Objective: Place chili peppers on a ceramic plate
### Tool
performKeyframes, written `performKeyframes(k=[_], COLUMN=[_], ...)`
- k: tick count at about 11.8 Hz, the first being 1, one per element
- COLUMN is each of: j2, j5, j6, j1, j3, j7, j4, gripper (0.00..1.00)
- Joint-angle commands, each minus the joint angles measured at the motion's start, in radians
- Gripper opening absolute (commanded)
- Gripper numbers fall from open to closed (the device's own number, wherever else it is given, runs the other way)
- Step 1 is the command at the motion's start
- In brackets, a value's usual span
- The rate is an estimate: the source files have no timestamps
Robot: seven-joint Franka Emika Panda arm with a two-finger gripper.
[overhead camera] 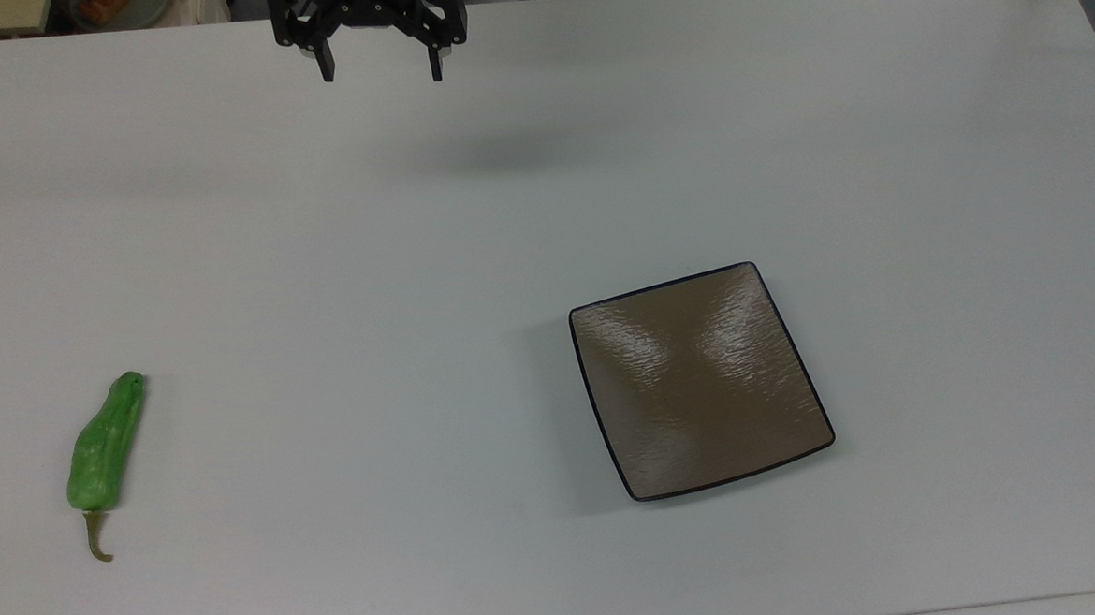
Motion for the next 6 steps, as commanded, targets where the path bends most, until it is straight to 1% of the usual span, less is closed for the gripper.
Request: performKeyframes(k=[1, 6], j2=[-0.026, -0.012], j5=[0.011, 0.014], j6=[0.017, 0.019], j1=[0.012, 0.012], j3=[-0.036, -0.037], j7=[-0.066, -0.064], j4=[-0.035, -0.033], gripper=[1.0, 1.0])
